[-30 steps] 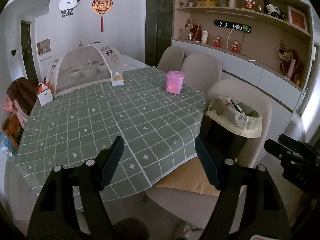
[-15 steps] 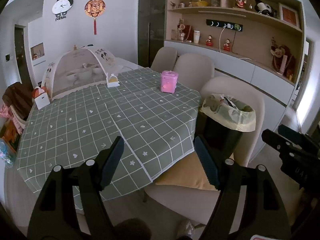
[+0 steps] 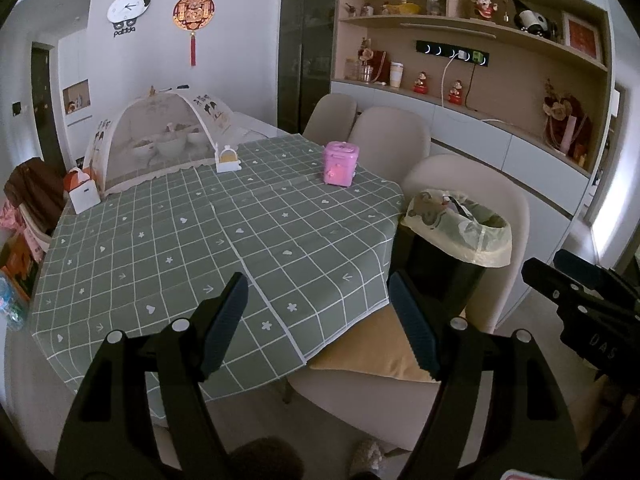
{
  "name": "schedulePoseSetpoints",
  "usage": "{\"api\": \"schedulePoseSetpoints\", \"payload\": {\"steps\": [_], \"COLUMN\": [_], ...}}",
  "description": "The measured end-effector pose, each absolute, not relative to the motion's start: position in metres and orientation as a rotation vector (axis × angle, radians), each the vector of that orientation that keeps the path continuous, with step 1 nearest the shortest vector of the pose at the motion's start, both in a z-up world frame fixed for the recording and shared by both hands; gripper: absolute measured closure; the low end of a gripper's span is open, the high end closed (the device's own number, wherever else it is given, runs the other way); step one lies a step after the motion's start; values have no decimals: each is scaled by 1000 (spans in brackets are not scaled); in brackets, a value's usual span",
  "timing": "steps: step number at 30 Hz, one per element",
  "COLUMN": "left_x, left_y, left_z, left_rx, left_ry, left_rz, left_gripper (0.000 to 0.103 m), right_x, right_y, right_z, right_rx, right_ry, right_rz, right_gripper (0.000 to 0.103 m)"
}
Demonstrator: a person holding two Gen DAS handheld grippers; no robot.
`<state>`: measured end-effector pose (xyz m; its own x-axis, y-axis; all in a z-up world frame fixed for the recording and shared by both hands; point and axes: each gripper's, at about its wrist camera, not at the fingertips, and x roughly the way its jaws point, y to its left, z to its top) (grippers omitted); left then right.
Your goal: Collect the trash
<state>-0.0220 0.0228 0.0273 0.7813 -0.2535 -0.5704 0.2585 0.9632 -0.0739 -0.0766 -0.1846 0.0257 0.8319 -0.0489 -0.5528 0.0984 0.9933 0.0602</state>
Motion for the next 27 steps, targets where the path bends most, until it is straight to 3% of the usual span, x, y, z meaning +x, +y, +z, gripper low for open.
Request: {"api": "schedulePoseSetpoints", "payload": {"steps": [27], "left_x": [-28], "left_y": [14], "left_z": [29], "left_rx": [7], "left_ry": [608], "left_rz": [-301], "left_gripper": [33], "right_x": [-81], "right_y": [-187], "right_z": [26], "right_rx": [98], "right_ry": [582], "right_rz": [-100], "right_gripper": [44]}}
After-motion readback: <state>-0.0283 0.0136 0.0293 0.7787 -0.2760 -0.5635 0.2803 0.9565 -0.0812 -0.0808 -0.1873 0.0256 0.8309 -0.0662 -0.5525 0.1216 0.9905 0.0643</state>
